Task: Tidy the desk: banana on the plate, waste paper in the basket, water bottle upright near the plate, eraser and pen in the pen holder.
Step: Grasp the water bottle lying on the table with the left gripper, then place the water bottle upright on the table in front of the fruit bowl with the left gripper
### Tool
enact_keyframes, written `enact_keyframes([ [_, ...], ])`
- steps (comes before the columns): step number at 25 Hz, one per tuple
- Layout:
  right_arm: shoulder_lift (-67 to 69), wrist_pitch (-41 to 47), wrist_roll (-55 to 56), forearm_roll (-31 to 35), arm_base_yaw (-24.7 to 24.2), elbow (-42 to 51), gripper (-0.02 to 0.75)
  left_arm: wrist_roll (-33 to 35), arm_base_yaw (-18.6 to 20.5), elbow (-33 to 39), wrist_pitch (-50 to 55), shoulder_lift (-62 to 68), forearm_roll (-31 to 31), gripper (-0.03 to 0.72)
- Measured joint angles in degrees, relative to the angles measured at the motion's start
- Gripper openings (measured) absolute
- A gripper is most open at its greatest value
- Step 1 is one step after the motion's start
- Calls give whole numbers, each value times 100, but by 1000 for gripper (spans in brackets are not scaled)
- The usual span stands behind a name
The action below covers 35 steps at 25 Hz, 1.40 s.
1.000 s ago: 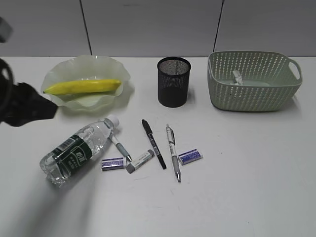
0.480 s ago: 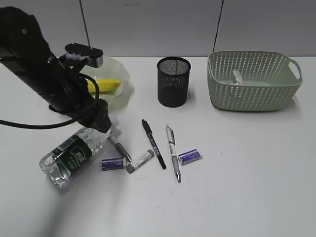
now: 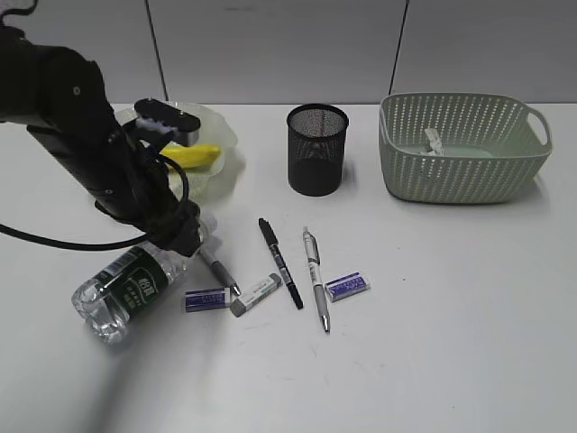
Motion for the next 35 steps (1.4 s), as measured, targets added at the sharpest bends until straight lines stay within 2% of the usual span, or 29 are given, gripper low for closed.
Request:
enact_keyframes([
  [7, 0, 0, 0, -4, 0, 0, 467, -92, 0, -18, -164, 416, 73, 584],
  [9, 0, 0, 0, -6, 0, 0, 467, -97, 0, -18, -189, 531, 80, 561],
  [11, 0, 0, 0, -11, 0, 0, 467, -107, -19, -18, -210, 563, 73, 506],
  [17, 0, -5, 0, -11, 0, 0, 467, -107, -202, -12, -235, 437, 74, 505],
  [29, 0, -5, 0, -11, 0, 0, 467, -109, -266, 91, 707, -1093, -305, 499],
  [32, 0, -5, 0, -11, 0, 0, 467, -114, -218, 405, 705, -1570, -309, 499],
  [35, 0, -5, 0, -11, 0, 0, 467, -114, -90, 1007, 249, -2135, -316, 499],
])
